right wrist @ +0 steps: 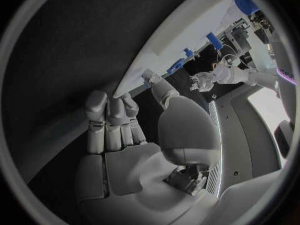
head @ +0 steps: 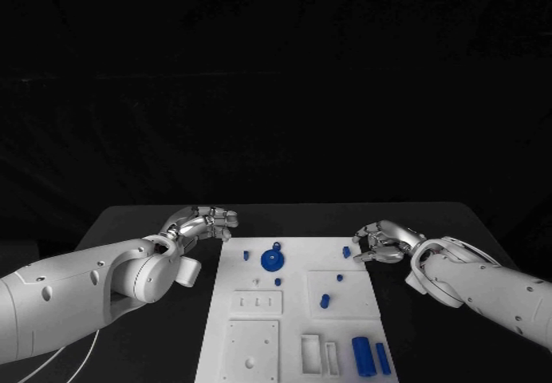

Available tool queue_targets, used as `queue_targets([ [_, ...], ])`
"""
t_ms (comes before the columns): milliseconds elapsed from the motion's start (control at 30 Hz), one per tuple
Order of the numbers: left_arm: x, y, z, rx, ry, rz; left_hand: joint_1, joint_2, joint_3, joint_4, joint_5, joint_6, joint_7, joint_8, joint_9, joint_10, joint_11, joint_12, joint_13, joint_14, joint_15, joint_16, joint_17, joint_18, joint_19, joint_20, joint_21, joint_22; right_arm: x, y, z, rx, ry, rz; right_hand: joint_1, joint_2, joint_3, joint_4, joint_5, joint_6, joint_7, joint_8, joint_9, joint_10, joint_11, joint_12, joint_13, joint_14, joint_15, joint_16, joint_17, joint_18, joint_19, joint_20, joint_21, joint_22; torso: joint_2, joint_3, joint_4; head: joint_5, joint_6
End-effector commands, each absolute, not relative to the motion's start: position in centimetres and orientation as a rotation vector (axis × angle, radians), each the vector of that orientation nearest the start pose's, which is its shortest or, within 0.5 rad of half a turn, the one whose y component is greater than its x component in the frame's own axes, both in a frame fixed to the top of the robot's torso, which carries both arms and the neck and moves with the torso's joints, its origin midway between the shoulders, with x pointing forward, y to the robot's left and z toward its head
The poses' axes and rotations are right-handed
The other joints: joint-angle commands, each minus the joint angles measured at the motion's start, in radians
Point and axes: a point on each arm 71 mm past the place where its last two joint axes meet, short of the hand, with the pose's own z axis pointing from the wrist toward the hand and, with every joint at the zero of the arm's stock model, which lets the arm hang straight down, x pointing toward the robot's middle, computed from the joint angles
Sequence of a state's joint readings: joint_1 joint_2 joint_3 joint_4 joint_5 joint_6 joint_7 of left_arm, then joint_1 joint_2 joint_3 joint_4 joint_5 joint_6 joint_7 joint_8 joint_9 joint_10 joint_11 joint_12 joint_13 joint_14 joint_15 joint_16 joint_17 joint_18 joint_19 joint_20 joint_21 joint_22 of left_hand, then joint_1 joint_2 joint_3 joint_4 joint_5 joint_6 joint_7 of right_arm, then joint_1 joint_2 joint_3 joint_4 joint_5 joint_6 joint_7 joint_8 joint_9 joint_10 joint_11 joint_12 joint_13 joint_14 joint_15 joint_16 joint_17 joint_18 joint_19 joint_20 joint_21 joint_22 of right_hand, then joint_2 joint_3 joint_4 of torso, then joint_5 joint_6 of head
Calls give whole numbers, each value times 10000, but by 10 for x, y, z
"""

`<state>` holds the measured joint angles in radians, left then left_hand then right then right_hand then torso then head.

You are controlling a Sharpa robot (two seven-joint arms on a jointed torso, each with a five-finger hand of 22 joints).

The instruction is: Assemble the parts on the task board

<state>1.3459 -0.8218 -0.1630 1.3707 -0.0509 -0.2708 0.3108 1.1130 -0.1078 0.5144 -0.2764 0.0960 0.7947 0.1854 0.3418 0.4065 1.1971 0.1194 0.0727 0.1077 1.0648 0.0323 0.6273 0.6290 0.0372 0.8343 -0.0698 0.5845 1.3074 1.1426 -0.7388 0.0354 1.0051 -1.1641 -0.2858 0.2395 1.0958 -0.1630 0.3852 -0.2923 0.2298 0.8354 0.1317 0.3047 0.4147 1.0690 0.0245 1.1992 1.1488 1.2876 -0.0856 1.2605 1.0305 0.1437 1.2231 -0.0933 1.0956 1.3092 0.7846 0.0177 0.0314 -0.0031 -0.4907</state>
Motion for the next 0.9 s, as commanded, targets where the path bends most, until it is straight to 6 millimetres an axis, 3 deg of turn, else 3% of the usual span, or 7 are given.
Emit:
queue_targets([
  [33, 526, 243, -160, -10052, 14848, -13957, -19, 67, 36, -26, 29, 34, -11, 40, -11, 38, 41, 32, 5, -23, -41, -34, 13, 158, -29, -3, 56, 163, 553, -300, -216, 1152, 16413, 6952, 128, -8, -37, 17, 52, 66, 11, -66, -16, -2, -48, -38, -10, 1, -45, -71, 15, 1181, -64, 27, -57, 138, 6, -10, 3, -23, -34],
  [500, 526, 244, -160, -10049, 14864, -13920, -14, 68, 37, -30, 30, 30, -10, 40, -13, 31, 44, 24, 5, -25, -41, -35, 14, 157, -31, -5, 57, 162, 548, -286, -217, 818, 16617, 7388, 453, 333, 388, 43, -482, 334, -109, 21, -25, 4, -161, -53, -4, 22, -151, -125, 44, 1181, -85, 107, -54, 148, -6, -10, -4, -27, -127],
  [900, 526, 244, -160, -10040, 14869, -13903, -7, 71, 40, -34, 32, 29, -9, 40, -15, 29, 45, 20, 5, -24, -41, -35, 15, 157, -32, -6, 59, 161, 549, -282, -218, 781, 16638, 7434, 404, 509, 1181, 109, -1179, 444, -111, -5, -100, 16, -160, -65, 12, 48, -152, -170, 88, 1181, -77, 164, -24, 153, -4, -16, 5, -30, -131],
])
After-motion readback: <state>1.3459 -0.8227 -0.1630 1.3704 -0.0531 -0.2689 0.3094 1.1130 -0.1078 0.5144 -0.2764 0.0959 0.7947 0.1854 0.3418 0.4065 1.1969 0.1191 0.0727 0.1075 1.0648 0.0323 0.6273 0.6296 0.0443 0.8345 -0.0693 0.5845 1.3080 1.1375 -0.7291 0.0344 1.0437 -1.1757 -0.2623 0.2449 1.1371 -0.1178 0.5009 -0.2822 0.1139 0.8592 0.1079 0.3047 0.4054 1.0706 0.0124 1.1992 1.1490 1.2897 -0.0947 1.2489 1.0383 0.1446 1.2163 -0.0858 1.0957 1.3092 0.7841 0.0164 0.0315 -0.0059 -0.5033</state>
